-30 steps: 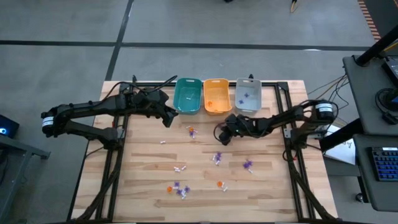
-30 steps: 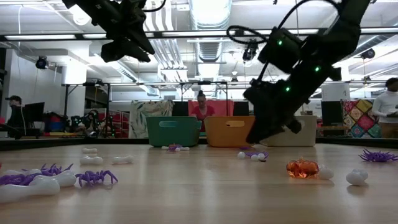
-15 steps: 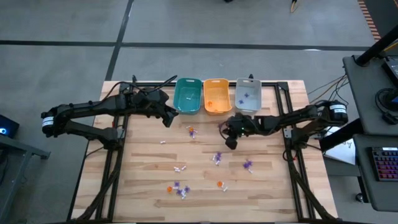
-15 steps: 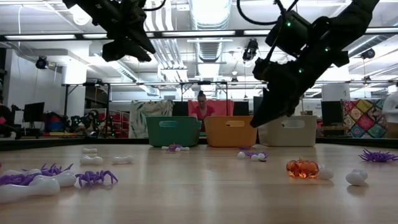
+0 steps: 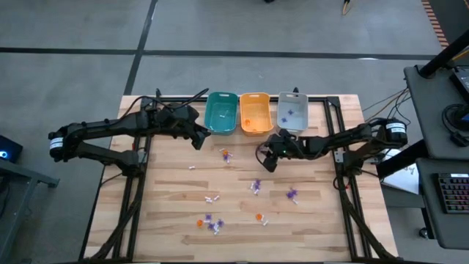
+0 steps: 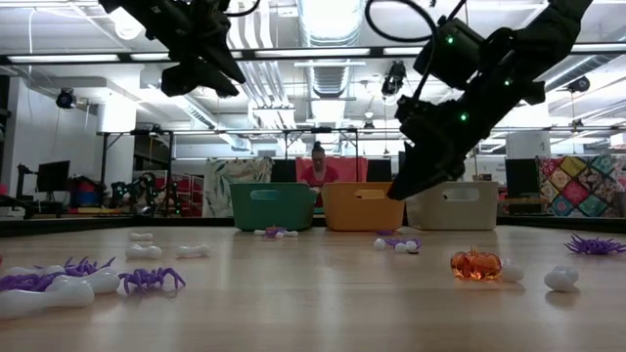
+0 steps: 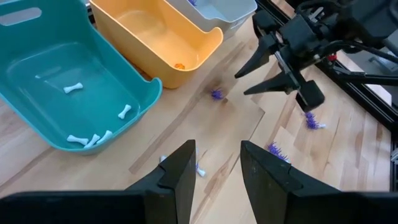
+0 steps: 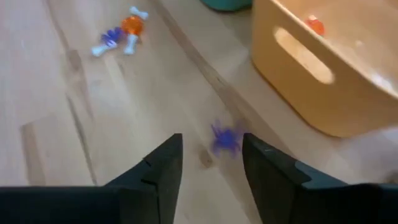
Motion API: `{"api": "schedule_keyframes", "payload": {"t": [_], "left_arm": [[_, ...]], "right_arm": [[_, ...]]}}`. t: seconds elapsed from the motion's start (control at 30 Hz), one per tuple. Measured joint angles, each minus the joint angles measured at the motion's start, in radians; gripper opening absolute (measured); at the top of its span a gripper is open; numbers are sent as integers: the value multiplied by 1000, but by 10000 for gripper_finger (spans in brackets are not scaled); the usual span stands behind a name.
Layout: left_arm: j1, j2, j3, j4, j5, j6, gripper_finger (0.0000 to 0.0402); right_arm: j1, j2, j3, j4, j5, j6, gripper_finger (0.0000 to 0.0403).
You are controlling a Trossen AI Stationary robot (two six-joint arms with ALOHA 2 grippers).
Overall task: Sort Halloween decoration
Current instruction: Put the purple spider toy into the gray bin
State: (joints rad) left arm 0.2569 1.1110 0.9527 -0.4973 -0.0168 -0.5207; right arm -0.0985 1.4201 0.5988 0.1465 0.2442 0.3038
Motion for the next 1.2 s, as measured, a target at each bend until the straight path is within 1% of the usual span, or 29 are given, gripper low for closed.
{"api": "schedule_keyframes", "payload": {"t": [0.1,0.2,0.27,0.43,0.63,0.77,0.93,1.2], "left_arm": [[0,0,0,2,-1,6,109],[0,0,0,4,-1,8,109],[0,0,0,7,-1,9,109],[0,0,0,9,-1,10,109],[0,0,0,11,-1,10,109],[0,0,0,15,-1,10,109],[0,0,0,20,-1,11,109],[0,0,0,20,-2,11,109]], "right_arm": [[-4,29,0,5,0,0,167],[-16,80,0,51,4,-6,171],[-17,120,0,86,4,9,171],[-33,201,11,96,18,96,172],[-33,252,35,122,27,77,162],[-35,268,35,147,26,76,144],[-35,273,36,159,16,78,111],[-35,264,36,158,2,76,40]]}}
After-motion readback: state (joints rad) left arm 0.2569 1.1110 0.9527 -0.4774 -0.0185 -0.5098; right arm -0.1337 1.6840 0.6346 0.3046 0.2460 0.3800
